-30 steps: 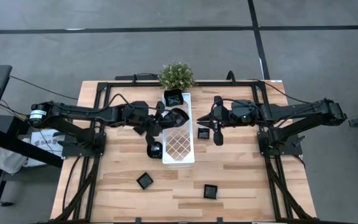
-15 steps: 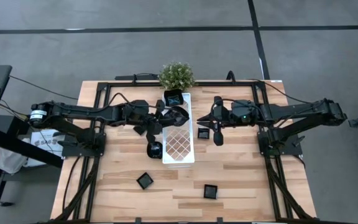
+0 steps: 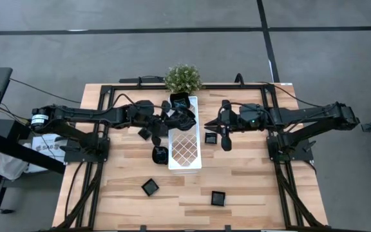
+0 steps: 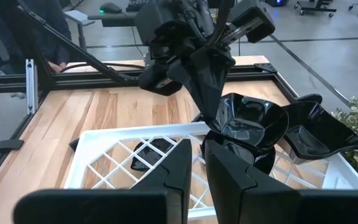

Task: Pick & Place Mini shaped plates
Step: Stack the bottom leaf-shaped plate on the other leaf-shaped plate on the shelf, then stack the leaf-shaped plate on the other leaf-shaped plate on the shelf

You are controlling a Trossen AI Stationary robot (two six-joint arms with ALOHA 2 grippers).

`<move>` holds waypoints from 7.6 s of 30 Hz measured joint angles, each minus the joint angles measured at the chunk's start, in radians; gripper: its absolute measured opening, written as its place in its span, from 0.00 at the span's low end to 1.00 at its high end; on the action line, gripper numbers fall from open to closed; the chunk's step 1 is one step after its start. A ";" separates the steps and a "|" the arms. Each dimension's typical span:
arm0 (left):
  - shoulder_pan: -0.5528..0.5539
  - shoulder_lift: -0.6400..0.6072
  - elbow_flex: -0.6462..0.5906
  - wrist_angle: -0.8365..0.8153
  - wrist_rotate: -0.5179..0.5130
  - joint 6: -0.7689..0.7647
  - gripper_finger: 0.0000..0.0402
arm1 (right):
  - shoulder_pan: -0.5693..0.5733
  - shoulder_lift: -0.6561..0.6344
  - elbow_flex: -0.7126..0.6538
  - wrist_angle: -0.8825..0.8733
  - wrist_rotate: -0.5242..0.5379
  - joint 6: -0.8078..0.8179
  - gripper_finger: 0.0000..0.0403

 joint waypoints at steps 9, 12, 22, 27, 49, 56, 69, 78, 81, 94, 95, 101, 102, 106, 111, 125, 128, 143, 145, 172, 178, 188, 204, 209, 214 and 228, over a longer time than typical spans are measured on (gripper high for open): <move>0.000 0.000 0.000 0.003 -0.003 0.000 0.05 | 0.000 0.000 0.000 -0.008 0.000 0.000 0.10; 0.000 0.000 0.000 0.003 -0.003 0.000 0.09 | 0.000 0.000 0.000 -0.008 0.000 0.000 0.10; 0.000 0.000 0.000 0.004 -0.003 -0.003 0.23 | 0.000 0.000 0.000 -0.008 0.000 0.000 0.10; -0.004 0.000 0.000 0.004 -0.003 -0.011 0.25 | 0.000 0.000 0.000 -0.008 0.000 0.000 0.10; -0.159 -0.342 -0.103 -0.110 -0.321 -0.517 0.26 | -0.001 0.000 0.000 -0.035 0.005 0.037 0.10; -0.161 -0.490 -0.267 -0.118 -0.327 -0.809 0.26 | -0.035 0.000 0.000 -0.038 0.007 0.036 0.10; -0.134 -0.496 -0.359 -0.281 -0.370 -1.141 0.26 | -0.123 0.000 0.000 -0.071 0.000 0.045 0.10; -0.038 -0.496 -0.359 -0.343 -0.282 -1.239 0.26 | -0.139 0.000 0.000 -0.083 0.000 0.089 0.10; 0.008 -0.496 -0.359 -0.359 -0.235 -1.231 0.26 | -0.139 0.000 0.000 -0.083 0.002 0.097 0.10; 0.172 -0.487 -0.317 -0.401 -0.136 -1.153 0.26 | -0.123 0.018 0.000 -0.090 0.008 0.142 0.10; 0.180 -0.479 -0.316 -0.416 -0.136 -1.144 0.26 | -0.123 0.024 0.000 -0.097 0.008 0.140 0.10; 0.193 -0.412 -0.316 -0.457 -0.029 -1.094 0.26 | -0.125 0.094 0.000 -0.090 0.008 0.107 0.10; 0.187 -0.404 -0.316 -0.456 0.013 -1.060 0.26 | -0.124 0.107 0.000 -0.093 0.004 0.105 0.10; 0.181 -0.406 -0.316 -0.455 0.038 -0.897 0.25 | -0.110 0.146 0.000 -0.089 0.001 0.088 0.10; 0.178 -0.439 -0.316 -0.451 0.070 -0.632 0.19 | -0.057 0.153 0.000 -0.091 0.002 0.088 0.10; -0.004 -0.336 -0.316 -0.372 0.151 -0.453 0.13 | 0.120 0.140 0.000 -0.188 0.042 0.195 0.10; -0.059 -0.310 -0.316 -0.296 0.186 -0.426 0.17 | 0.146 0.140 0.000 -0.215 0.083 0.202 0.10; -0.204 -0.101 -0.317 -0.269 0.106 -0.115 0.32 | 0.180 0.140 0.000 -0.286 0.134 0.211 0.10; -0.202 -0.067 -0.317 -0.251 0.102 -0.112 0.32 | 0.180 0.140 0.000 -0.289 0.134 0.213 0.10; -0.239 -0.031 -0.333 -0.257 0.048 -0.168 0.31 | 0.180 0.140 0.000 -0.334 0.133 0.220 0.10; -0.240 -0.032 -0.395 -0.174 0.071 -0.165 0.31 | 0.180 0.140 0.000 -0.334 0.133 0.220 0.10; -0.271 -0.032 -0.445 -0.112 0.012 -0.108 0.31 | 0.200 0.140 0.000 -0.333 0.153 0.225 0.10; -0.258 0.063 -0.444 -0.039 0.089 -0.008 0.31 | 0.212 0.140 0.000 -0.333 0.185 0.254 0.10; -0.250 0.075 -0.444 0.001 0.081 -0.007 0.31 | 0.218 0.140 0.000 -0.333 0.185 0.258 0.10; -0.249 0.074 -0.444 0.002 0.074 -0.007 0.31 | 0.218 0.140 0.000 -0.334 0.185 0.257 0.10; -0.252 0.068 -0.444 0.002 0.076 -0.008 0.03 | 0.218 0.140 0.000 -0.356 0.185 0.254 0.10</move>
